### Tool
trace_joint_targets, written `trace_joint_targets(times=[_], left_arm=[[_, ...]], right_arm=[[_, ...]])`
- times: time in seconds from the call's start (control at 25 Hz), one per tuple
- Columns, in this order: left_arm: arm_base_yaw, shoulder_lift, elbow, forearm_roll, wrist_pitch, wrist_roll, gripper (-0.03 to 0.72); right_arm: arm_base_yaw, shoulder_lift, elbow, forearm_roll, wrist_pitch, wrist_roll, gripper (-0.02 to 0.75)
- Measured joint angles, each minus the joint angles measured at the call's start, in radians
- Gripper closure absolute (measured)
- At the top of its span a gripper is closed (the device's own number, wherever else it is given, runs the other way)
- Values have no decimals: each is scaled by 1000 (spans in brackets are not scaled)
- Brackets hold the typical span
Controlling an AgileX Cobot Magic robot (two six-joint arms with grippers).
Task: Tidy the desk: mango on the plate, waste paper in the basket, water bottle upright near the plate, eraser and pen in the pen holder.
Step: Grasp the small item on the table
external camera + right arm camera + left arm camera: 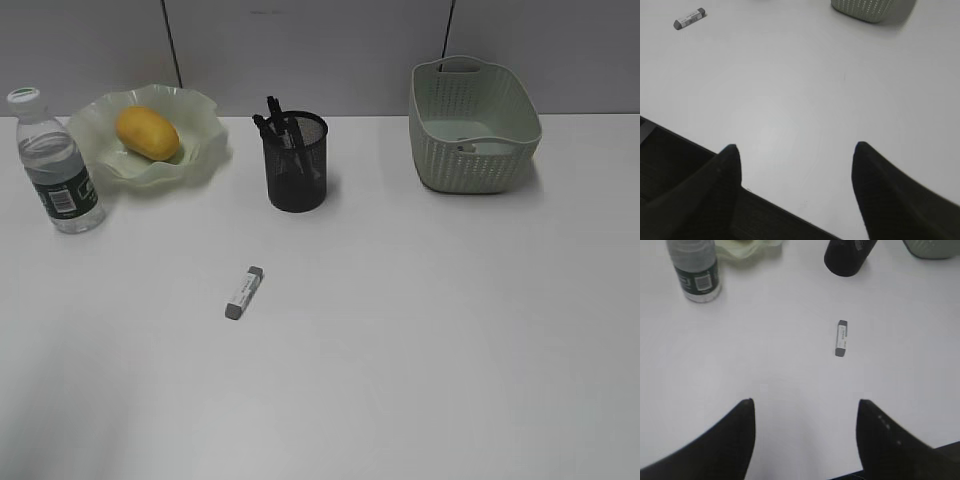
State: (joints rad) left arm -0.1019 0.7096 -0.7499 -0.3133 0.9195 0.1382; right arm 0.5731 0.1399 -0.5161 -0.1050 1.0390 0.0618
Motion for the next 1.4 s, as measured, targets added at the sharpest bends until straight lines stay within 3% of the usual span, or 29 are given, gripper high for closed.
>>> trace_joint_targets(times=[0.2,0.36,0.52,0.68,1.08,1.4], left_arm=[[-36,268,-138,-81,-4,0,202],[-171,431,-238,-68,-33,-12,202],[-325,598,-325,36,-71,-138,202],[-421,775,-412,106,-53,-220,202],[-520,1152,-655,263,115,-392,202],[-531,1354,-801,323,168,-445,218]], right_arm=[[0,0,0,-2,0,8,191],[0,0,0,-3,0,9,193],[0,0,0,-5,0,9,193],[0,0,0,-8,0,9,193],[0,0,0,-13,0,16,195],[0,0,0,-14,0,17,195]])
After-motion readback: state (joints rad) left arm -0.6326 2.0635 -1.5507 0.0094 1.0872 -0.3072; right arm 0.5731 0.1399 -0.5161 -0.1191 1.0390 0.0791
